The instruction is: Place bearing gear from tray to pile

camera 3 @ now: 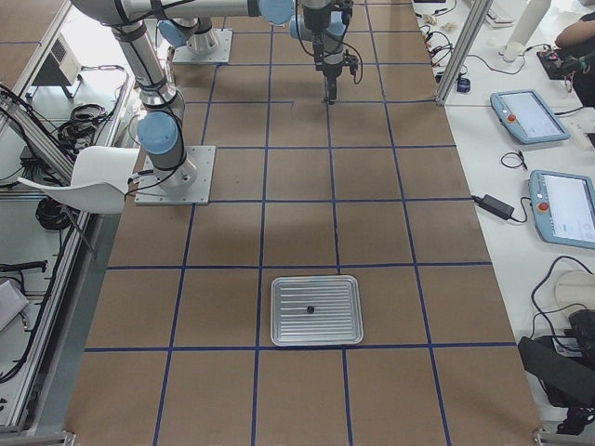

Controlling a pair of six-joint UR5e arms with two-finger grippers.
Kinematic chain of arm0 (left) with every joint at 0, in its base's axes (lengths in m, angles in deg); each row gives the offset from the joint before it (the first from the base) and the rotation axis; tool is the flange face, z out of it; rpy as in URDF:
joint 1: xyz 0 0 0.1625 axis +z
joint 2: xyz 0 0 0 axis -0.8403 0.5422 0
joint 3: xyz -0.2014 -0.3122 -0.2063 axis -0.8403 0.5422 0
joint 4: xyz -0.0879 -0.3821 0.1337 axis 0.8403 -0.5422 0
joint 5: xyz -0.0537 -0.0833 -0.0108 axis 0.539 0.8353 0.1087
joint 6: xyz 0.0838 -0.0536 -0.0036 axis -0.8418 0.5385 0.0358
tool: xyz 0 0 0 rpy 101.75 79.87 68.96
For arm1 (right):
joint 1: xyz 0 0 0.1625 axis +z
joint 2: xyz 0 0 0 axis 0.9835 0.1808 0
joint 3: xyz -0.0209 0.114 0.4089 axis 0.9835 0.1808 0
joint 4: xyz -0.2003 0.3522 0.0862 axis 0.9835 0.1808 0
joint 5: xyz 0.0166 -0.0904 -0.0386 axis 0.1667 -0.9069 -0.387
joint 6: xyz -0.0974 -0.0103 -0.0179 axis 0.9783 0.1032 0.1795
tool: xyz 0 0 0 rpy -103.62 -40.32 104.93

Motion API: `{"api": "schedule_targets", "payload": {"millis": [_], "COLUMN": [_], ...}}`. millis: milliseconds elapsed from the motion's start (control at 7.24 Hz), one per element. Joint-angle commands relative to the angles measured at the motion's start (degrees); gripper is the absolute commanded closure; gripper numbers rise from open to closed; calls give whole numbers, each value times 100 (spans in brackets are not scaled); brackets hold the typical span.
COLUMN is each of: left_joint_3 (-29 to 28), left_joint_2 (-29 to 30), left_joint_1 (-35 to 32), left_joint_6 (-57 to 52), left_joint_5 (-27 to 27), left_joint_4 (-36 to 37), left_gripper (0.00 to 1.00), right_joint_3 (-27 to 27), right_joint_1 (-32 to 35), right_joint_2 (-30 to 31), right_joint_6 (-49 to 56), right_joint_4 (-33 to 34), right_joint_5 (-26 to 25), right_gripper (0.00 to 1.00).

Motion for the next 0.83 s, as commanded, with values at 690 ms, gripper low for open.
{"api": "schedule_targets", "payload": {"millis": [690], "left_joint_3": [153], "left_joint_2": [-29], "left_joint_1": [-61], "left_joint_6": [-23], "left_joint_5": [8], "left_joint_4": [-68], "left_gripper": [35], "right_joint_3": [-32], "right_joint_1": [5], "right_joint_2": [8], "right_joint_6": [-9], "right_joint_4": [-6], "right_joint_5": [65], "right_gripper": [0]}}
